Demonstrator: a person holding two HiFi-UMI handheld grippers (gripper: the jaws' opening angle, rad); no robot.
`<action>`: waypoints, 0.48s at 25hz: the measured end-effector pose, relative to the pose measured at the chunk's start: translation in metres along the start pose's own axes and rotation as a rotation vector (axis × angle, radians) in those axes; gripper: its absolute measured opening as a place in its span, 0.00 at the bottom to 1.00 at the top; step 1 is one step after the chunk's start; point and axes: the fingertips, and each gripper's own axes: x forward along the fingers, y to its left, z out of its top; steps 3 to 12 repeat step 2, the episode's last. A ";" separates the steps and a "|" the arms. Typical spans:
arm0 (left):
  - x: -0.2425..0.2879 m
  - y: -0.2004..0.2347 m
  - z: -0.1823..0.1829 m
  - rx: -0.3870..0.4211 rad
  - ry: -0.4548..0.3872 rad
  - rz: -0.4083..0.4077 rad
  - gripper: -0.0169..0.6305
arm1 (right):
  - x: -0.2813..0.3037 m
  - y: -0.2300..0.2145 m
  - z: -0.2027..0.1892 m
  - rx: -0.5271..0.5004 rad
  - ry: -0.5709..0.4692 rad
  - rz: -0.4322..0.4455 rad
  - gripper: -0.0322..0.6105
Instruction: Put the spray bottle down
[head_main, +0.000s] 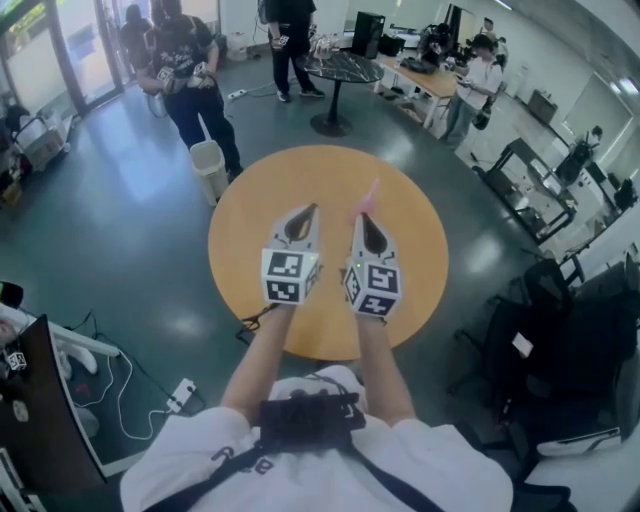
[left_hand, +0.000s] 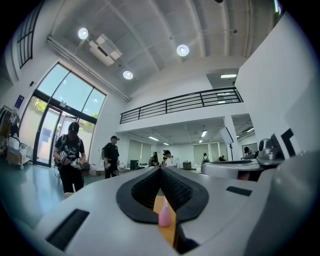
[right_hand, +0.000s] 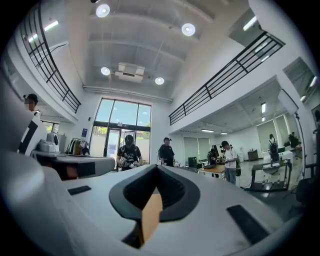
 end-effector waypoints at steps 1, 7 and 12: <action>0.003 0.001 -0.001 -0.004 0.003 0.005 0.04 | 0.002 -0.003 0.000 0.000 0.001 0.001 0.08; 0.005 0.002 -0.002 -0.008 0.006 0.011 0.04 | 0.005 -0.006 0.001 0.000 0.002 0.002 0.08; 0.005 0.002 -0.002 -0.008 0.006 0.011 0.04 | 0.005 -0.006 0.001 0.000 0.002 0.002 0.08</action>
